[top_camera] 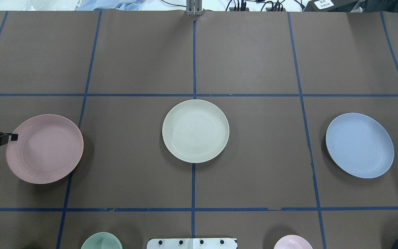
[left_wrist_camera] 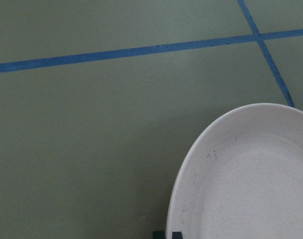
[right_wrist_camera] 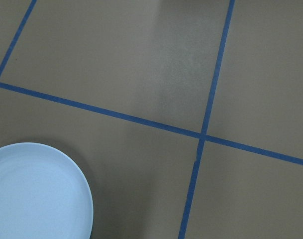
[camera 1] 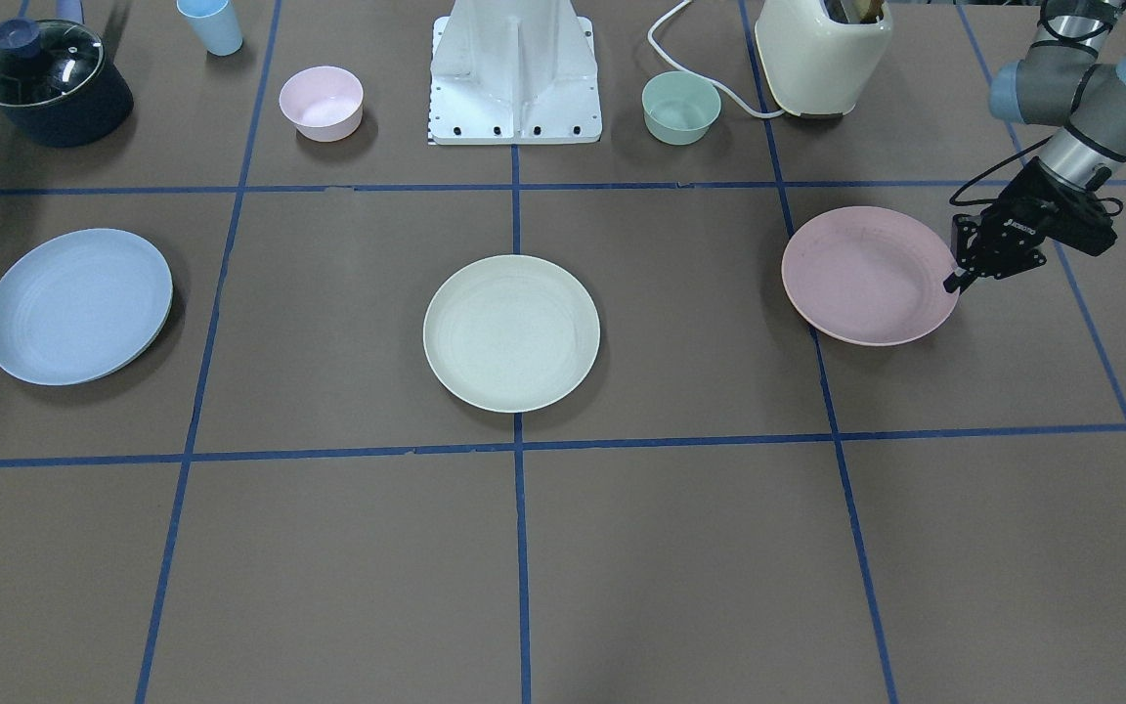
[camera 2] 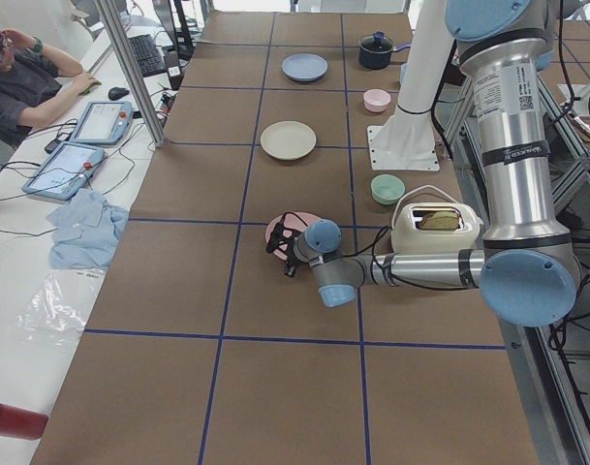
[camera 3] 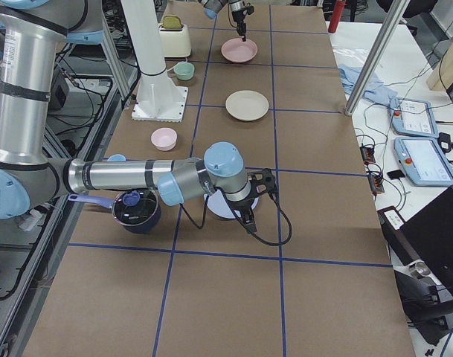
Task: Stack three plates with pink and blue
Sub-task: 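Grip the rim of the pink plate with the left gripper and lift it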
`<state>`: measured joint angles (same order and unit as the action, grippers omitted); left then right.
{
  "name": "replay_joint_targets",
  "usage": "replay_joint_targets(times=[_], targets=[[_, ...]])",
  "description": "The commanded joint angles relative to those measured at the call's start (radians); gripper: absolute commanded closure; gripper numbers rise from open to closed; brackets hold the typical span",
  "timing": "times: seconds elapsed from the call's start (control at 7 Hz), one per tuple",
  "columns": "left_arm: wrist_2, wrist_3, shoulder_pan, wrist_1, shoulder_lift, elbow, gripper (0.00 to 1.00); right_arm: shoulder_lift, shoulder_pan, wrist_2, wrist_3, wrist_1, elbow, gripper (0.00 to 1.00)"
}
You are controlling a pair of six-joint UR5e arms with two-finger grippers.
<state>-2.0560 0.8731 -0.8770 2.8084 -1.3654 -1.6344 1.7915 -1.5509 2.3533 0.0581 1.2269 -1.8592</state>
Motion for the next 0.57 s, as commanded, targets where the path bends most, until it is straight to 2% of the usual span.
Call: replay_joint_targets(times=[0.0, 0.14, 0.29, 0.43], targets=[[-0.013, 0.013, -0.007, -0.346, -0.038, -0.288, 1.00, 0.011, 0.000, 0.003, 0.000, -0.001, 0.000, 0.00], [-0.013, 0.088, -0.001, -0.532, -0.113, -0.403, 1.00, 0.014, 0.000, 0.003, 0.000, -0.003, -0.003, 0.00], [-0.012, 0.192, 0.039, -0.669, -0.279, -0.413, 1.00, 0.014, 0.000, 0.012, 0.000, -0.003, -0.005, 0.00], [0.019, 0.263, 0.156, -0.793, -0.425, -0.392, 1.00, 0.014, 0.000, 0.012, 0.000, -0.001, -0.003, 0.00]])
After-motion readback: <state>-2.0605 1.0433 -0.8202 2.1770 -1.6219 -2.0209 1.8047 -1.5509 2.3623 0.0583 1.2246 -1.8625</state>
